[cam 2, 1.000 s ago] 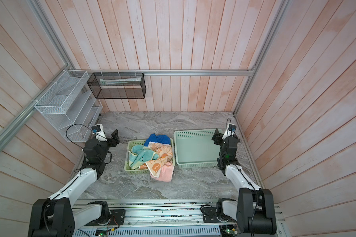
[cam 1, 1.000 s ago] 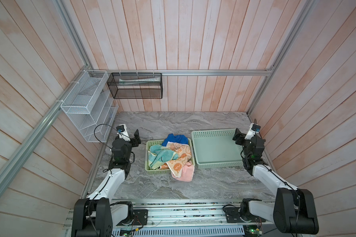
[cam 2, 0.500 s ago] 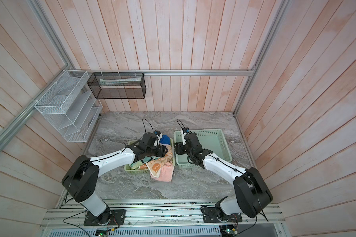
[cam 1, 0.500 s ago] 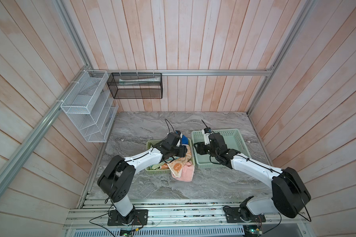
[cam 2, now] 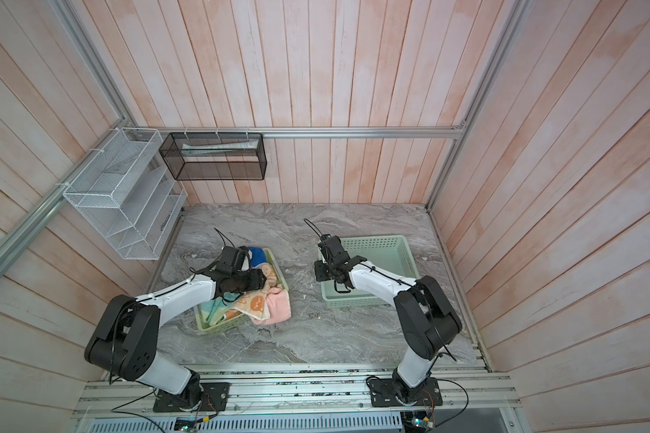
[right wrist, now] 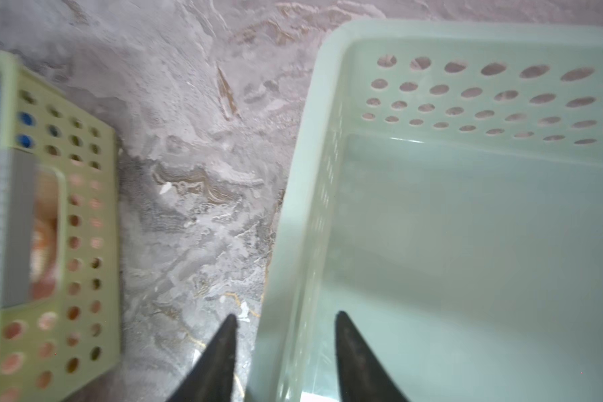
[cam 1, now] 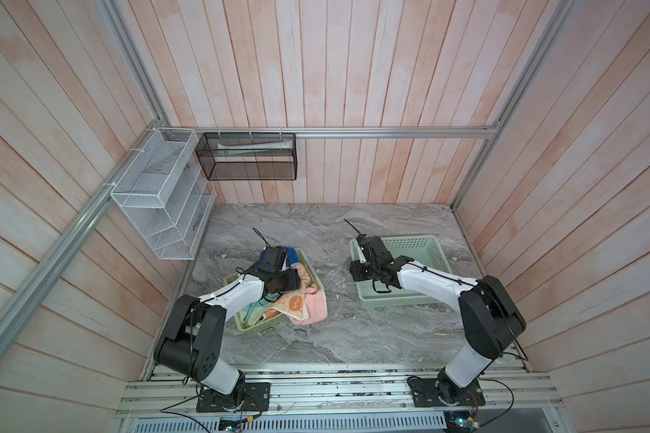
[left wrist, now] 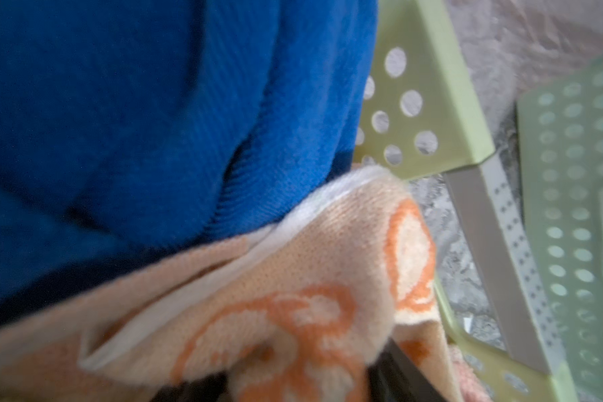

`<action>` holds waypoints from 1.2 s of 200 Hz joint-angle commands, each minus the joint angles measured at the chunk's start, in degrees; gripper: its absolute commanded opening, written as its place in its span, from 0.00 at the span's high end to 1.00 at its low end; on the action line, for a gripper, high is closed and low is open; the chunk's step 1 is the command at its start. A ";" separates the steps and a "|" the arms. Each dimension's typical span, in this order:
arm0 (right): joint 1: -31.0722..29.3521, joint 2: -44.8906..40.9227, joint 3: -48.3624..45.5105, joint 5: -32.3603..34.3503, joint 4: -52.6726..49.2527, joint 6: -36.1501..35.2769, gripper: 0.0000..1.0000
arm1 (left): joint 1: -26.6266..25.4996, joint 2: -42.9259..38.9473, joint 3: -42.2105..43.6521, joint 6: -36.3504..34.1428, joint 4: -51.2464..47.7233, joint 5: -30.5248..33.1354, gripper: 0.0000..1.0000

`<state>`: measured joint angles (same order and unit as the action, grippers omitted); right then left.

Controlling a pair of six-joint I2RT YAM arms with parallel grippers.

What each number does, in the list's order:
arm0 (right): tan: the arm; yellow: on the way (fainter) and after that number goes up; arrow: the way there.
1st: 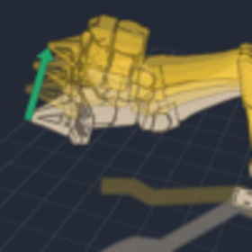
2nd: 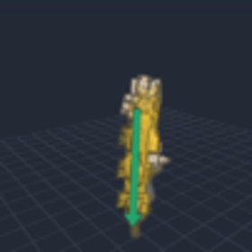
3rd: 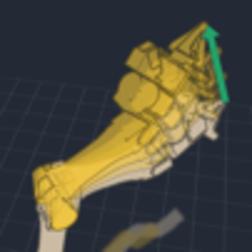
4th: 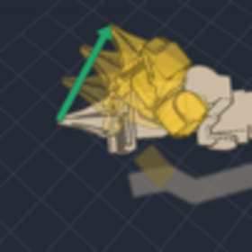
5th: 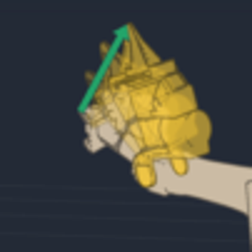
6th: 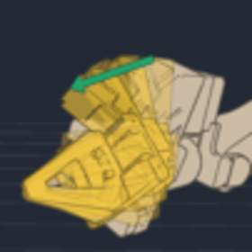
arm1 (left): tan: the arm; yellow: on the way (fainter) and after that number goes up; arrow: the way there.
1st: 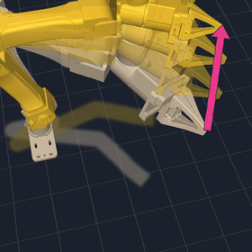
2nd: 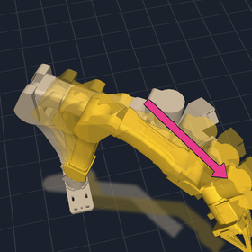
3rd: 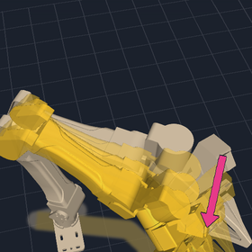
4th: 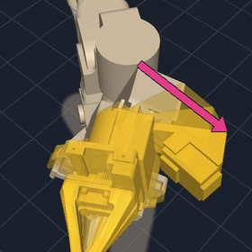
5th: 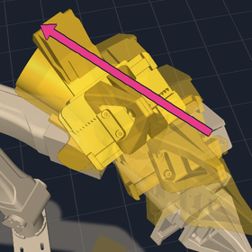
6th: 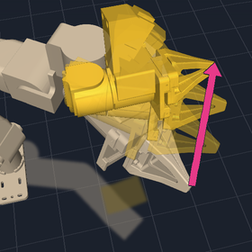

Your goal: Fold and stack the towels

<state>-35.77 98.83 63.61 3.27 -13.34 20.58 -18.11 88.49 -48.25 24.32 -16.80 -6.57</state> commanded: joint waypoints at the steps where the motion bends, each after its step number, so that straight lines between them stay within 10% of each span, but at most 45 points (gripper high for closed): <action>1: -0.16 2.75 4.11 6.40 -7.48 -4.28 0.70 | 3.39 -1.10 2.46 -2.33 -8.02 3.40 0.35; 34: 2.31 5.92 7.97 7.77 -8.65 -7.84 0.87 | 4.87 -2.30 1.16 -3.12 -8.44 3.93 0.35; 124: 12.45 29.50 43.18 1.40 -12.61 -11.59 0.89 | 5.61 1.37 -1.44 -12.97 -9.43 8.25 0.37; 179: 12.83 46.68 80.09 -1.57 -30.21 -12.18 0.48 | 5.79 6.19 -8.72 -24.26 -23.02 27.76 0.37; 240: 10.90 32.57 64.79 -5.57 -26.50 -10.90 0.42 | 7.16 2.27 -9.61 -38.00 -19.70 33.49 0.32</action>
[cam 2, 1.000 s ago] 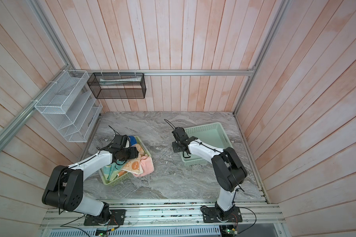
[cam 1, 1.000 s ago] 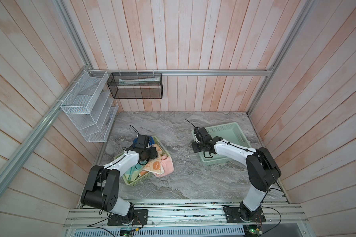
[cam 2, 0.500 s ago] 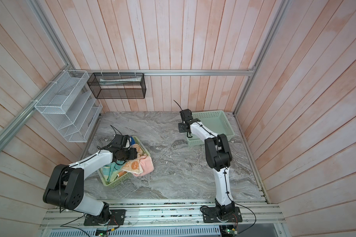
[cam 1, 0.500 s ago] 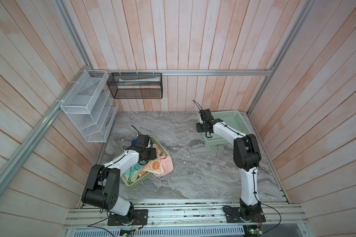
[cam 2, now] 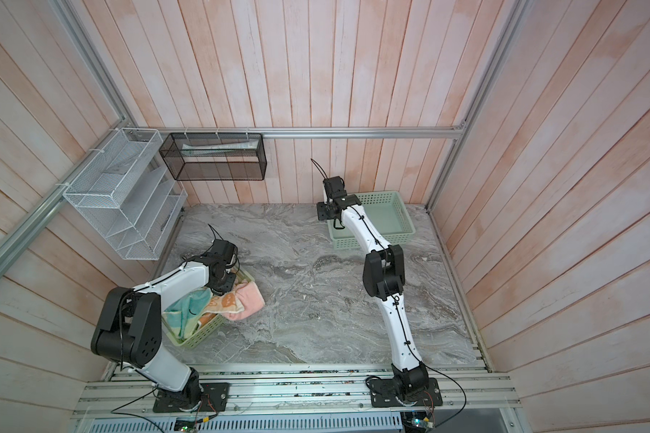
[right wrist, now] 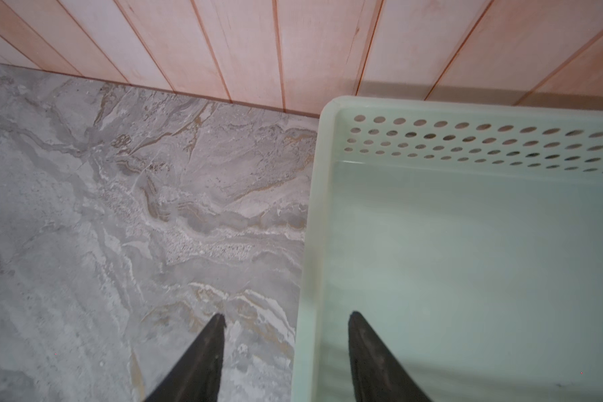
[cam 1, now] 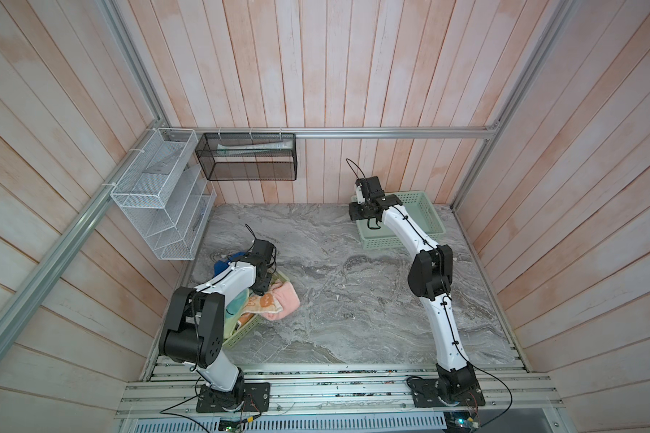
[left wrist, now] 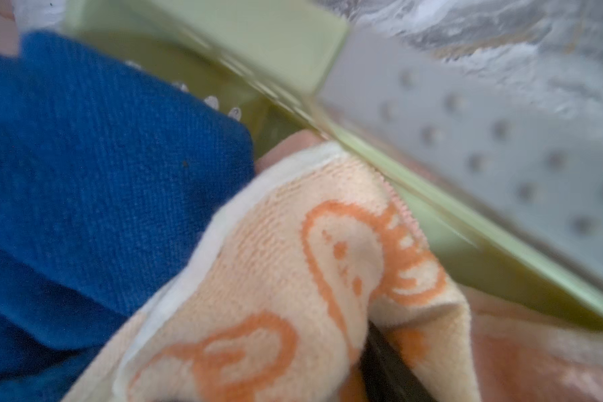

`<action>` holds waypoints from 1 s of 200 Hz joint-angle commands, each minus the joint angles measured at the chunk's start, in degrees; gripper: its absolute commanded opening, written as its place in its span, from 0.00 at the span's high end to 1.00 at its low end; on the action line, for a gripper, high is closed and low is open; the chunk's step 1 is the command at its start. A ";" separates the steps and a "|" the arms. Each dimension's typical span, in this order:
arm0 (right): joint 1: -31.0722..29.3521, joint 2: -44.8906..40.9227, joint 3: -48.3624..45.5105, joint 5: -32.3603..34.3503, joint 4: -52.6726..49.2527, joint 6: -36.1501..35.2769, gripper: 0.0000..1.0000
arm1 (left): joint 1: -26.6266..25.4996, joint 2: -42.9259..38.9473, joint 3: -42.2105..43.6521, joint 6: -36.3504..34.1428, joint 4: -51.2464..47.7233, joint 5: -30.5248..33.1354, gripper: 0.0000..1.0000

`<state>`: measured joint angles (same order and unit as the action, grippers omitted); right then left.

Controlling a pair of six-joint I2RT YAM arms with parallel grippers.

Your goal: Fold and stack the towels

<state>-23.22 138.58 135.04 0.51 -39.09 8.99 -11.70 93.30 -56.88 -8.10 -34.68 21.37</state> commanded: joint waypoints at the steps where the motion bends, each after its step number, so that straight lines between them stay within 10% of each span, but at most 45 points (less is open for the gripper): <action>1: -1.74 -7.41 -7.08 -2.90 -0.65 0.68 0.42 | 0.83 -2.65 -1.18 -5.51 -1.98 5.63 0.31; 64: -10.51 -28.61 -40.05 -10.60 14.27 6.01 0.42 | 0.80 -14.24 -11.11 14.15 -17.51 -6.14 0.19; 106: -18.25 -35.37 -57.61 -20.00 27.70 13.09 0.42 | -1.85 -23.88 -3.40 26.39 -20.11 -22.40 0.23; 200: -29.50 -22.40 -58.48 -36.24 43.20 18.04 0.36 | 2.55 -27.47 0.88 39.65 -10.69 -27.87 0.26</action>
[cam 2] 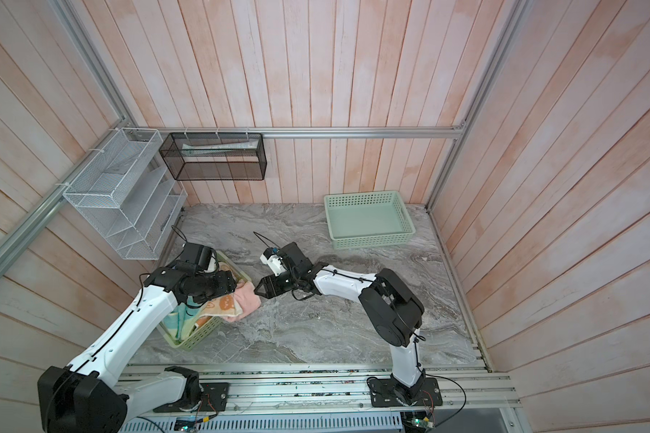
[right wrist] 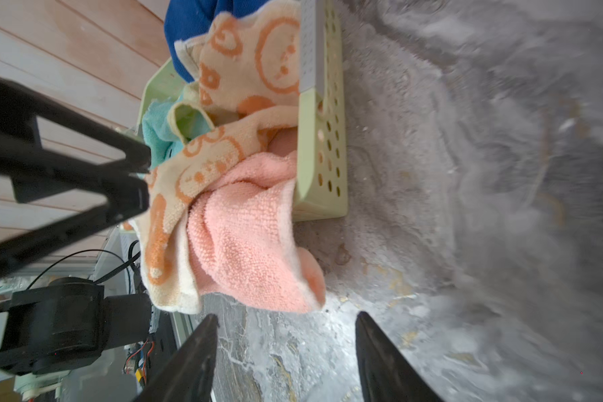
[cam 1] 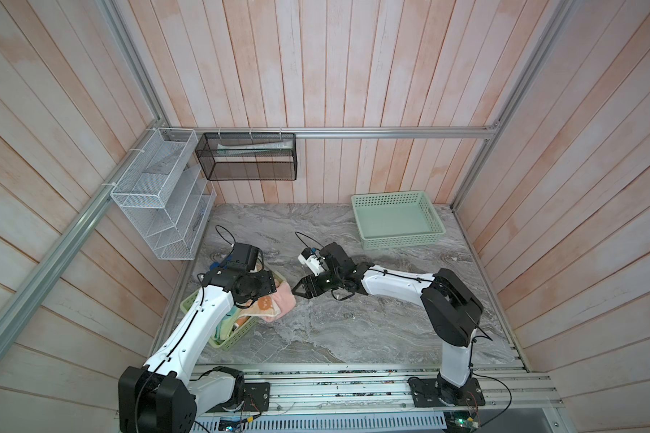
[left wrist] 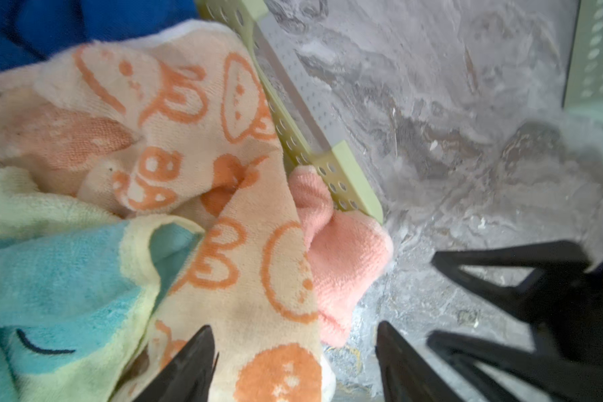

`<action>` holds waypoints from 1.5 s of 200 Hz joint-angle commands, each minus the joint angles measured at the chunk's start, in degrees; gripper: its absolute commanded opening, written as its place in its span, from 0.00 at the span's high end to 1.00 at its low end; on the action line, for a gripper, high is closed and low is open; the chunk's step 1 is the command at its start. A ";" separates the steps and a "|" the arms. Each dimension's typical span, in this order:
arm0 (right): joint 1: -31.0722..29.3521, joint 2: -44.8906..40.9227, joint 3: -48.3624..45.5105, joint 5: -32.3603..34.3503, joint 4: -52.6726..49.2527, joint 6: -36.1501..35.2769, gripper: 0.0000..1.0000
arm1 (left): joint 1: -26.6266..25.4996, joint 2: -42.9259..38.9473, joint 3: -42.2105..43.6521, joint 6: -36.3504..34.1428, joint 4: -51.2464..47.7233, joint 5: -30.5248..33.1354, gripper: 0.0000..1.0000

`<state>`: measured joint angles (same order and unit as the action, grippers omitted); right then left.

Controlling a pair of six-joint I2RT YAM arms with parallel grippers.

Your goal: Fold and stack the towels

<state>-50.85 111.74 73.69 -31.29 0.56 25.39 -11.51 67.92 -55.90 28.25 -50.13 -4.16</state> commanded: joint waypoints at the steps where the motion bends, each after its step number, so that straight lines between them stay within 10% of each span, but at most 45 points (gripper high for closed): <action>1: -1.92 4.62 3.04 -4.50 3.43 1.67 0.36 | 2.49 -2.18 -0.14 3.30 4.86 -2.34 0.26; 19: -2.31 6.91 5.61 -5.30 2.26 2.30 0.42 | 4.43 -3.48 -0.72 3.31 6.38 -2.56 0.26; 71: -3.28 4.98 11.22 -4.53 1.55 1.74 1.00 | 10.25 -8.15 -0.87 1.80 8.56 -5.93 0.26; 148: -4.30 3.00 39.93 6.96 -15.14 -4.29 1.00 | 14.75 -11.65 -0.64 -2.42 8.67 -12.09 0.27; 196: -4.89 20.74 92.66 16.46 -26.02 -13.70 1.00 | 15.55 -16.87 -8.26 -2.48 10.98 -6.55 0.20; 234: -4.60 5.59 69.07 17.18 -3.62 -15.74 1.00 | 15.55 -17.83 -13.15 -4.14 13.97 -8.47 0.17; 272: -4.52 8.52 84.61 21.14 -14.97 -21.77 1.00 | 15.55 -16.79 -13.24 -5.90 15.73 -11.75 0.18; 300: -4.52 2.09 76.59 21.61 -13.33 -22.72 1.00 | 15.51 -15.57 -12.64 -5.95 18.04 -17.10 0.20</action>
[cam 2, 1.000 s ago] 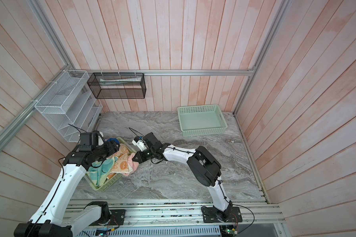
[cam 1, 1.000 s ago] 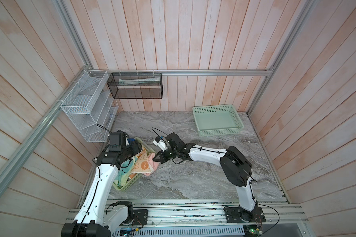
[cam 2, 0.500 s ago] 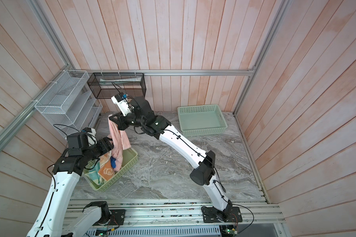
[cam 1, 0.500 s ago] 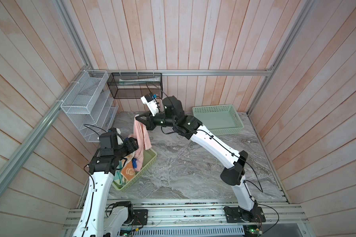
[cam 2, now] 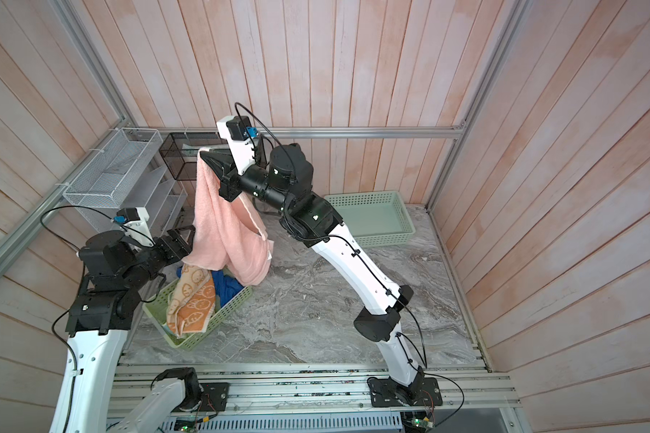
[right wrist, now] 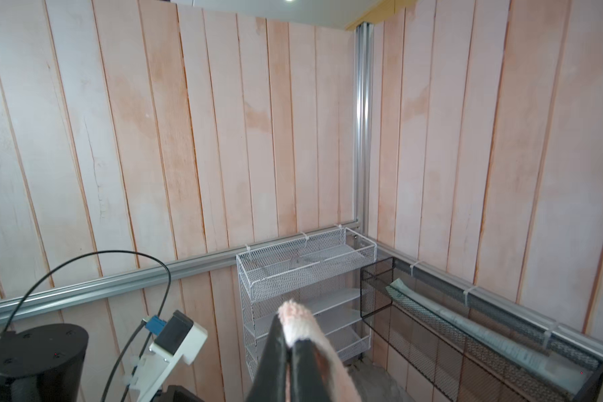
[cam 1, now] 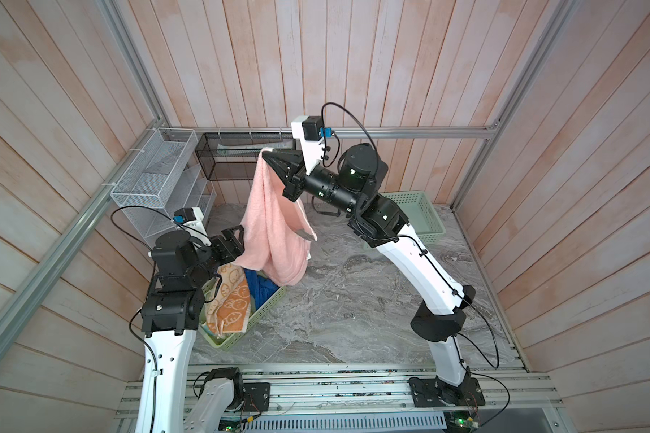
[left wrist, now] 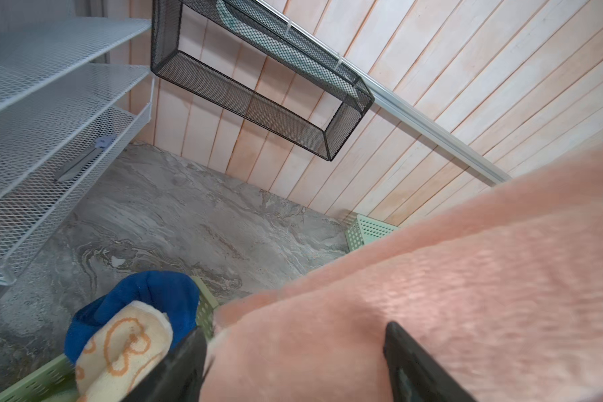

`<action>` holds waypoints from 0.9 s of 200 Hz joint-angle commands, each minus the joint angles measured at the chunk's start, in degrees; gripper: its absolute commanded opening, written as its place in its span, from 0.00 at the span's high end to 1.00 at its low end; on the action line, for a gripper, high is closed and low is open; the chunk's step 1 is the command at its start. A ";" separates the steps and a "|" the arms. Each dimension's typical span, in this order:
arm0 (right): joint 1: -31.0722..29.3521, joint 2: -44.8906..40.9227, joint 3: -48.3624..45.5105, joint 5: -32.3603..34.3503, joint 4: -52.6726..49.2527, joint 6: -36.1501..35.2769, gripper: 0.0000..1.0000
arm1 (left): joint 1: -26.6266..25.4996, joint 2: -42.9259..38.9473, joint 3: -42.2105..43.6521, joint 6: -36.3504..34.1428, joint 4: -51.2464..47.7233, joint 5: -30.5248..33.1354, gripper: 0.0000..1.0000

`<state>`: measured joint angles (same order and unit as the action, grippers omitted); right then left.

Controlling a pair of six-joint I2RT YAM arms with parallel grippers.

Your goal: Fold and stack the towels

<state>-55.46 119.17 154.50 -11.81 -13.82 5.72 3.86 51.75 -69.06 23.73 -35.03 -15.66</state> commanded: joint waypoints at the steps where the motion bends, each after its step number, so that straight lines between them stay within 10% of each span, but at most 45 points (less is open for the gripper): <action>1: 0.09 -5.57 -4.61 2.23 1.11 -3.15 1.00 | 0.12 0.62 0.55 -1.41 3.07 -5.83 0.20; 72: 1.94 -16.99 -13.14 18.89 -21.88 -6.39 1.00 | -7.38 7.35 0.55 -2.71 4.84 -10.19 0.27; 139: 10.29 -40.15 -73.30 21.15 -16.55 8.01 0.99 | -24.45 21.99 6.92 -1.69 4.88 -2.10 0.28; 180: 20.69 -50.38 -93.85 20.09 -18.07 16.34 0.96 | -31.02 29.40 9.65 -1.05 6.32 2.57 0.28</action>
<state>-38.68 76.03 65.49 7.57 -32.05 14.98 -24.32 78.41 -60.31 22.26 -30.41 -17.26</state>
